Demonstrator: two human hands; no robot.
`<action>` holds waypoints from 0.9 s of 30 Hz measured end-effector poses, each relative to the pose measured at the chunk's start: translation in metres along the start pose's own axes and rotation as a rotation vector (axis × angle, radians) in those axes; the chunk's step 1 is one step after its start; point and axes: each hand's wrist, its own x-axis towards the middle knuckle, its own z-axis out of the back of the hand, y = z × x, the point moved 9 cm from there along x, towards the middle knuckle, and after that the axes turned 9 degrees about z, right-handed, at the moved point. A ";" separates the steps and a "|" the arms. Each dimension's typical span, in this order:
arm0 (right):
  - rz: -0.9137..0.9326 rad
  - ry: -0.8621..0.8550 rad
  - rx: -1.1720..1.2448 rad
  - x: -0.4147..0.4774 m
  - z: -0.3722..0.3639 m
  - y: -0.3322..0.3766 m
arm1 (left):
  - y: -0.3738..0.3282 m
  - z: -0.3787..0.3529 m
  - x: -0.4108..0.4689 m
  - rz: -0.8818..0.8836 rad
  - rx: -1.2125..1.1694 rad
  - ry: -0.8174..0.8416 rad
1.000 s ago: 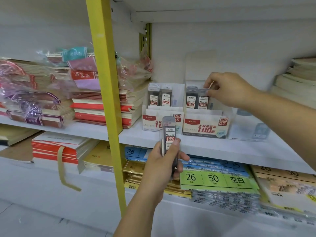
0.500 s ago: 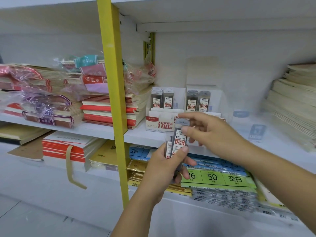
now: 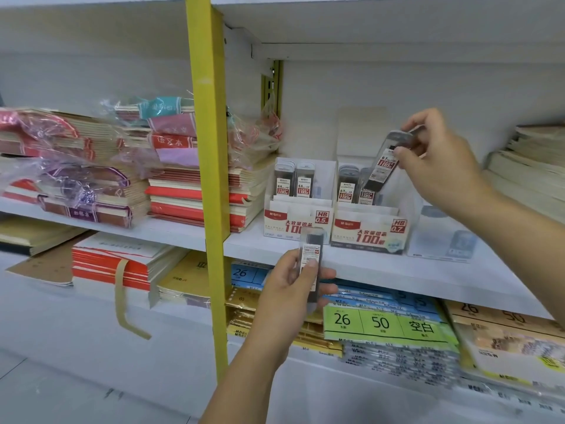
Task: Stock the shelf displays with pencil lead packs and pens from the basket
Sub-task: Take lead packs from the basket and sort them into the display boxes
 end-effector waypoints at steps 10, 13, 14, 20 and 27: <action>-0.111 0.293 -0.037 0.012 -0.045 -0.027 | 0.001 0.003 0.005 -0.038 0.007 -0.033; -0.025 0.386 -0.281 0.015 -0.052 -0.025 | 0.002 0.002 0.004 -0.031 0.007 -0.016; -0.021 0.404 -0.323 0.015 -0.054 -0.026 | 0.003 0.002 0.004 -0.025 0.010 -0.007; 0.057 0.080 -0.069 -0.018 -0.020 0.023 | 0.003 -0.004 -0.001 -0.011 0.034 0.043; -0.138 0.419 0.482 -0.101 -0.066 0.060 | -0.010 -0.020 -0.010 -0.049 0.030 0.117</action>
